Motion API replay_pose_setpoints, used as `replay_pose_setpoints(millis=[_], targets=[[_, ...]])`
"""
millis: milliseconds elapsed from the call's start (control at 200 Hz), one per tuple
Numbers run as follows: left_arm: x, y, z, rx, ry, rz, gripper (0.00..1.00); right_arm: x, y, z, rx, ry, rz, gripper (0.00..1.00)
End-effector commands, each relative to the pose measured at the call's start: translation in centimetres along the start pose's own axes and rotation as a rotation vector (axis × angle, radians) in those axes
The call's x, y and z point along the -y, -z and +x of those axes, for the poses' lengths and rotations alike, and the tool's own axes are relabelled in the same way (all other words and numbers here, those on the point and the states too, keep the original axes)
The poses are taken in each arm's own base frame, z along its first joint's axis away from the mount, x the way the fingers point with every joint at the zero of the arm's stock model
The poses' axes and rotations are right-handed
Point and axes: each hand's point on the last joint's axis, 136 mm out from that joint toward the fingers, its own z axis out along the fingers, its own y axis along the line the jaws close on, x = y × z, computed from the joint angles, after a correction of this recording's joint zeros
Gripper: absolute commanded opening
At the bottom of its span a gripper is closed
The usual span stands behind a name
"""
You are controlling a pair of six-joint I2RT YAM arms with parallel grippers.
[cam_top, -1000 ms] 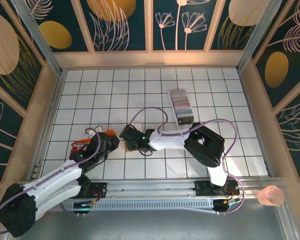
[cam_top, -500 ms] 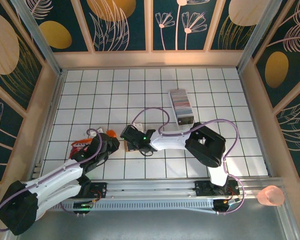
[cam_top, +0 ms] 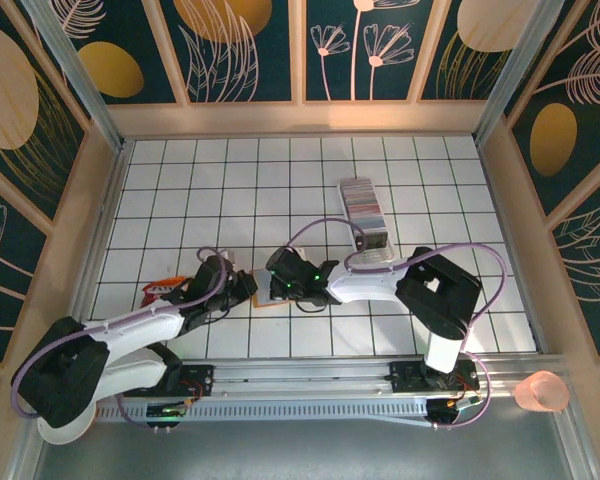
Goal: Put the credit cards into the card holder
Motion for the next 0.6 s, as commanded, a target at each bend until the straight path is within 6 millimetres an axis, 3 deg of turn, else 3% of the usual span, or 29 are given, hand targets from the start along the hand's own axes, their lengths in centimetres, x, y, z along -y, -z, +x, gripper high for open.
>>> replay_pose_setpoints(millis=[0, 195, 360, 596], targets=[[2.7, -0.4, -0.7, 0.001, -0.047, 0.083, 0.07, -0.9, 1.0, -0.9, 0.026, -0.051, -0.072, 0.05], [1.1, -2.1, 0.3, -0.050, -0.062, 0.017, 0.00, -0.1, 1.5, -1.5, 0.047, -0.078, -0.061, 0.05], [-0.3, -2.5, 0.8, -0.060, -0.068, -0.025, 0.00, 0.8, 1.5, -1.5, 0.059, -0.085, -0.015, 0.08], [-1.6, -2.8, 1.2, -0.075, -0.087, -0.071, 0.00, 5.1, 2.6, -2.4, 0.128, -0.085, 0.219, 0.21]])
